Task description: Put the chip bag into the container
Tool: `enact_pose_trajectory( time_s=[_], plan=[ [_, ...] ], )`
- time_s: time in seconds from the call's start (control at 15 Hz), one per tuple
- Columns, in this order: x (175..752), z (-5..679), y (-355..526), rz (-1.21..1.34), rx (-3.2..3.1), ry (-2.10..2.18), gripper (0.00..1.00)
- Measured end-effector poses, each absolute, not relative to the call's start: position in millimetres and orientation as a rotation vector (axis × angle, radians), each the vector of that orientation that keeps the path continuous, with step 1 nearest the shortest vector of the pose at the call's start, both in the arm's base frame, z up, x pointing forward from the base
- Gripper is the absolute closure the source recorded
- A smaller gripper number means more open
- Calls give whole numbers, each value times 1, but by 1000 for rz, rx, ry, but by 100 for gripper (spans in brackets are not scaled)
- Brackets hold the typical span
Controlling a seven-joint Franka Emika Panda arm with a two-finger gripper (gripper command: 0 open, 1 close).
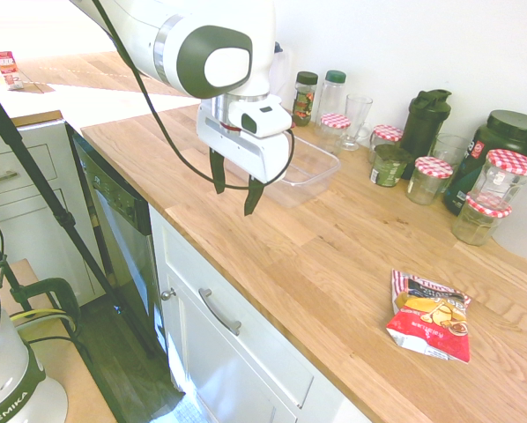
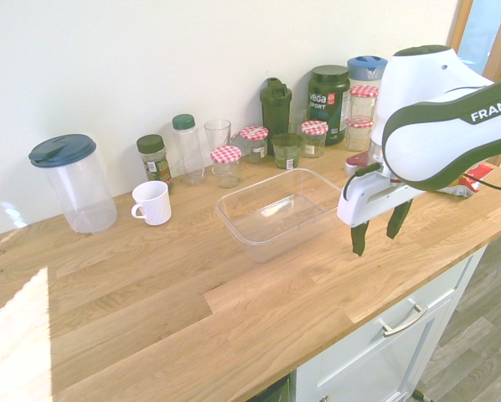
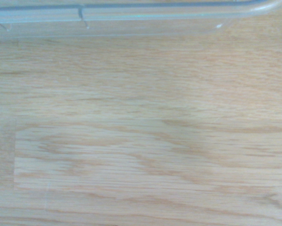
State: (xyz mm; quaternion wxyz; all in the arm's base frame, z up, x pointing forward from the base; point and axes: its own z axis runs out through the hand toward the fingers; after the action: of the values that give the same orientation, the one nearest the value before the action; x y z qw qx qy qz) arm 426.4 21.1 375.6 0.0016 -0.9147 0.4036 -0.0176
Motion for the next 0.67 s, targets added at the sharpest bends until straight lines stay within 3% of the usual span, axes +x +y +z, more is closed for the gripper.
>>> enact_pose_trajectory(
  time_s=[0.33, 0.67],
  plan=[
    [429, 386, -7, -78, -2829, 1302, 0],
    [425, 414, -138, -166, -2686, 1502, 0]
  ],
)
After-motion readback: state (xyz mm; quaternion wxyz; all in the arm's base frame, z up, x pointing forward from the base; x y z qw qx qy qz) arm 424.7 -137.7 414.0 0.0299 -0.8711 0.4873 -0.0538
